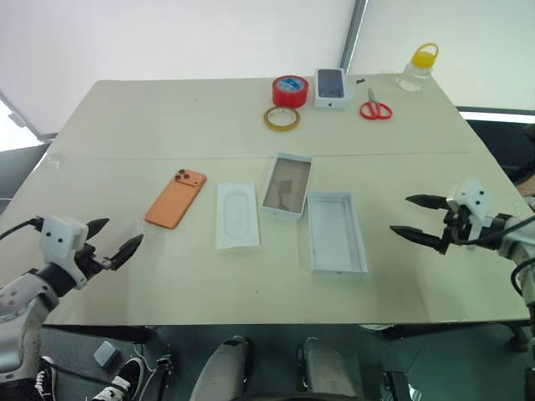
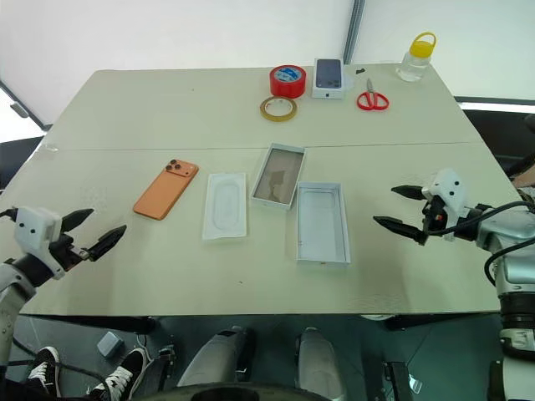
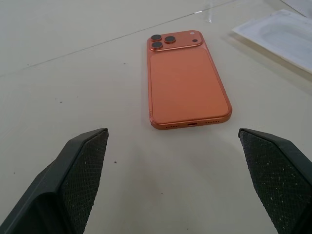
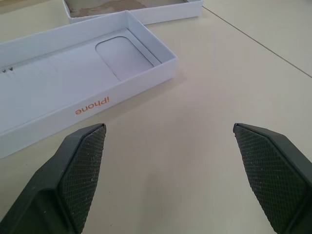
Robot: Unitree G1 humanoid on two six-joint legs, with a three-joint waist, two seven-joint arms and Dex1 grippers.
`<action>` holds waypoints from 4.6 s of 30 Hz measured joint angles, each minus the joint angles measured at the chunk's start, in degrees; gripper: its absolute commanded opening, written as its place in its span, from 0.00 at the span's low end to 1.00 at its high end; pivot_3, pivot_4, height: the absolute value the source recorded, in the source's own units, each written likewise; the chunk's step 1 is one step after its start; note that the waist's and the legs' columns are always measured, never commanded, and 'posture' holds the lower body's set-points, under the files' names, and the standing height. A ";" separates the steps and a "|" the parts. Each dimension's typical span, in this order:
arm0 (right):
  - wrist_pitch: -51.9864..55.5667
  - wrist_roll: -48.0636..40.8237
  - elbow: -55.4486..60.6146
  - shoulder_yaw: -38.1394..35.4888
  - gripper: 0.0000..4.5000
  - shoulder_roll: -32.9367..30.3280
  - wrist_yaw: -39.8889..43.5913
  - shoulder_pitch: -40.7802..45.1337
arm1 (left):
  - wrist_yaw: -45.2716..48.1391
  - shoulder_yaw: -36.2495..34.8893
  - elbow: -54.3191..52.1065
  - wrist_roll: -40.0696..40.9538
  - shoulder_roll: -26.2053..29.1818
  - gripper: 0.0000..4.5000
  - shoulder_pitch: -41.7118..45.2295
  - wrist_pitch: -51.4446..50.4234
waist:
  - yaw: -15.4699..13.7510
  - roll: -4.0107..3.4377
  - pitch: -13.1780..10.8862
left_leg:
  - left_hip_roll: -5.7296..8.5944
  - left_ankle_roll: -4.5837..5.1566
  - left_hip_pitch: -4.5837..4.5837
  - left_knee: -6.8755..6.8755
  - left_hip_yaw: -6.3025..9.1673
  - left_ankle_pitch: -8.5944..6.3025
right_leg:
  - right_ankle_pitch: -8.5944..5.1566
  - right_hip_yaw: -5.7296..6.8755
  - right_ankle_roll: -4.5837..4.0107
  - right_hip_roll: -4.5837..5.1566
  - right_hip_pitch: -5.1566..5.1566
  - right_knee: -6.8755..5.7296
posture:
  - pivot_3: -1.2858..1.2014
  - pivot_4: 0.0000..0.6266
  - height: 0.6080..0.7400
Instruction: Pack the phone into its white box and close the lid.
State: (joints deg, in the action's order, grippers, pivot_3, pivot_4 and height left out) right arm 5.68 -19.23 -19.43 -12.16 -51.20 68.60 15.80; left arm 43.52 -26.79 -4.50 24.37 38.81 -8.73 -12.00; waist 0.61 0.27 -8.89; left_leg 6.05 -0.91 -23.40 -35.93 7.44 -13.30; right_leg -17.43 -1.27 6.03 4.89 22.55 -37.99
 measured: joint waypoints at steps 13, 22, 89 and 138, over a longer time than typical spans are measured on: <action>-0.09 0.46 0.19 0.63 0.97 0.21 -0.68 1.18 | -0.51 -0.03 0.36 0.02 0.59 1.00 0.85 0.90 | 0.03 0.00 0.00 | 0.00 0.00 0.00 0.01 0.00 0.00 | 0.00 0.00 0.00 0.00 0.01 0.00 | 0.52 0.24 1.00; 0.98 0.48 1.99 1.90 0.97 0.65 -1.64 1.64 | -1.96 0.26 -1.40 0.07 0.57 1.00 1.47 -1.79 | 0.06 0.00 0.00 | 0.00 0.00 0.00 0.01 0.00 0.00 | 0.00 0.00 0.01 0.00 0.01 0.00 | 0.52 0.24 1.00; 4.75 0.11 18.11 13.43 0.99 10.37 -5.62 11.23 | -31.56 9.81 -4.86 21.00 -29.16 0.00 22.41 -45.67 | -0.03 0.29 -0.20 | 0.02 -0.04 0.01 -0.17 0.02 0.02 | 0.02 0.03 0.06 -0.09 -0.07 -0.05 | 0.52 0.24 1.00; 10.13 18.36 16.44 36.83 0.01 28.16 -7.94 13.92 | -40.26 0.92 -6.88 36.20 -22.97 0.00 31.73 -47.78 | 0.25 0.43 -0.27 | 0.01 -0.55 -0.04 -0.10 0.09 0.32 | 0.04 0.02 0.05 -0.18 0.10 -0.15 | 0.52 0.24 1.00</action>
State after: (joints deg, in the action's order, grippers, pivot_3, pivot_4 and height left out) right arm 15.81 -0.88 -2.99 24.66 -23.03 60.66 29.72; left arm 3.26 -25.87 -11.37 60.57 15.83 23.00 -59.78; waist 0.87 0.70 -9.16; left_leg 6.05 -1.46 -23.44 -36.02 7.53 -12.98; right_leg -17.39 -1.25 6.07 4.71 22.65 -38.14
